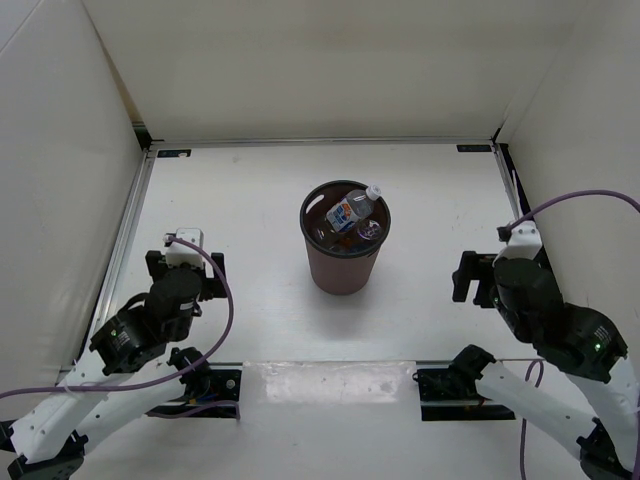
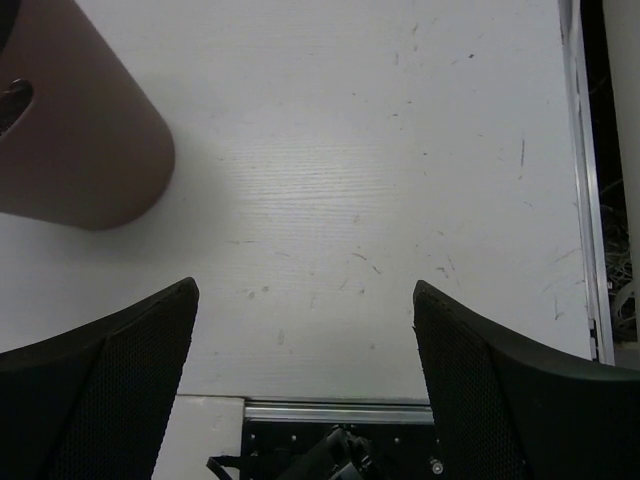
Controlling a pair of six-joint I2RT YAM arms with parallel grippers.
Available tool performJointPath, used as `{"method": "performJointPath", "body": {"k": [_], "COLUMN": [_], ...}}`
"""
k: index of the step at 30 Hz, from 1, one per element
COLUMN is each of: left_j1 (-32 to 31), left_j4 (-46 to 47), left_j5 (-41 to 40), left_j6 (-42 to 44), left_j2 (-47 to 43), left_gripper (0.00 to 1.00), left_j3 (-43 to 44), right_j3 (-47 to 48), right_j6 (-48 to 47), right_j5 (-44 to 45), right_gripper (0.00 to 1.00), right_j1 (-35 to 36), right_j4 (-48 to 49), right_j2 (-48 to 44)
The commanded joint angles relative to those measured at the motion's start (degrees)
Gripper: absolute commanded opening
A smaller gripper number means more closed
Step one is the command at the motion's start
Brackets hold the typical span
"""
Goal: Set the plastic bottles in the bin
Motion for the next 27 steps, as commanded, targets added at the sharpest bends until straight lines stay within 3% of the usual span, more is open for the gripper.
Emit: {"method": "performJointPath", "body": {"k": [1,13,27], "left_j1": [-0.24,-0.16,-0.16], "left_j4": [-0.81,-2.21,-3.01], "left_j5": [0.27,-1.83,-3.77], "left_j6": [-0.27,-1.32,-3.61], "left_j2": [-0.04,1.54,1.20], "left_gripper": [1.00,1.00,1.00], "left_j3": [1.63,2.85,2.24], "right_j3": [0.02,-1.47,-1.48], "right_j6": [-0.87,-2.45,-3.16], "right_j5": [-0.21,-2.40,-3.20], "right_gripper": [0.90,0.90,0.90], "right_j1": [2.21,-2.27,-0.51], "right_j4": [2.17,4.19,4.89], "right_j2": [0.52,1.76,3.43]}}
